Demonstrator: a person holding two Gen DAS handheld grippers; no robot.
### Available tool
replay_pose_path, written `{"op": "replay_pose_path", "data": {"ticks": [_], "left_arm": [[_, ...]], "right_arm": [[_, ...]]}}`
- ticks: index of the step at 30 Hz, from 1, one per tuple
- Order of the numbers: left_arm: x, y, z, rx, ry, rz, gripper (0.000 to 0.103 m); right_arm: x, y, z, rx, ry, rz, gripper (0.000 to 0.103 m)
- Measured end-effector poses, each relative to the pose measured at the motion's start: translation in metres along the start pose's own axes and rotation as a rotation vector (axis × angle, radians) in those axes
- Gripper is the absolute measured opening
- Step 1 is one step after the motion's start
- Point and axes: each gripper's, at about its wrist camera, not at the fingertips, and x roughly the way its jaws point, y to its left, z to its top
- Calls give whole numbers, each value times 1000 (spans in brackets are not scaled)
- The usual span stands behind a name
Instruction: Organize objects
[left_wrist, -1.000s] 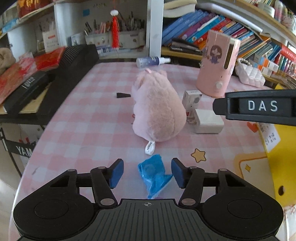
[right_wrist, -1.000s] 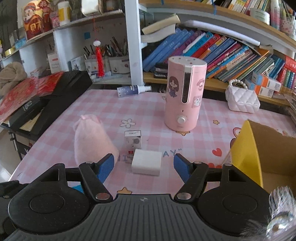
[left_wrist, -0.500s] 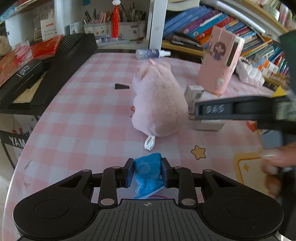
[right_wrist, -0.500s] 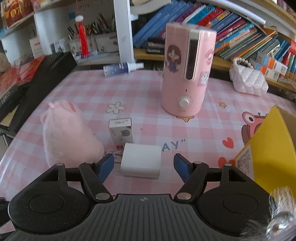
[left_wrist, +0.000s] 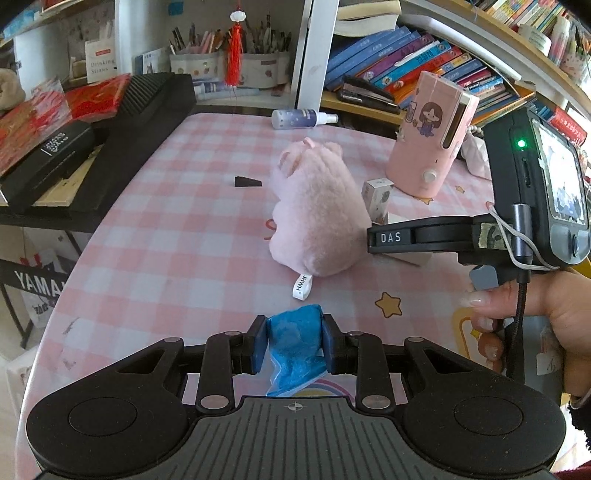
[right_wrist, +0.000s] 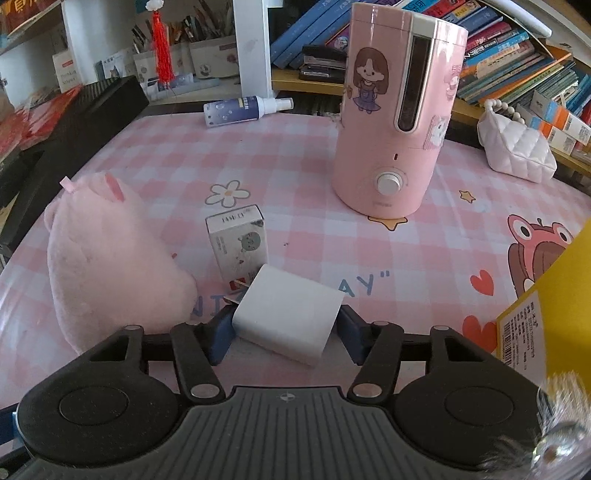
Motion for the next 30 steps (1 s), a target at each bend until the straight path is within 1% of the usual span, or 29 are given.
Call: {"op": "replay_pose_path", "data": {"ticks": [2,6,16,24,30], "left_arm": [[-3,1,0,-1,-7,-3,28],[-11,4,-1,-12,-28,-9,28],[-41,11,-11,-29,-73,-35,28],[-71,18,-28,-32,-104,-42,28],[-89,22,-44,-37,-114,-51,28]], "right_arm": [[-3,-2,0,14,2,0,54],[-16,-5,-4,19,-17,0,53],[-80,-9,-25,-7,-94,30,53],[-136,-8,-51,-70,-148,78,53],[-167,-5,-78,-51,-141,93,53]]}}
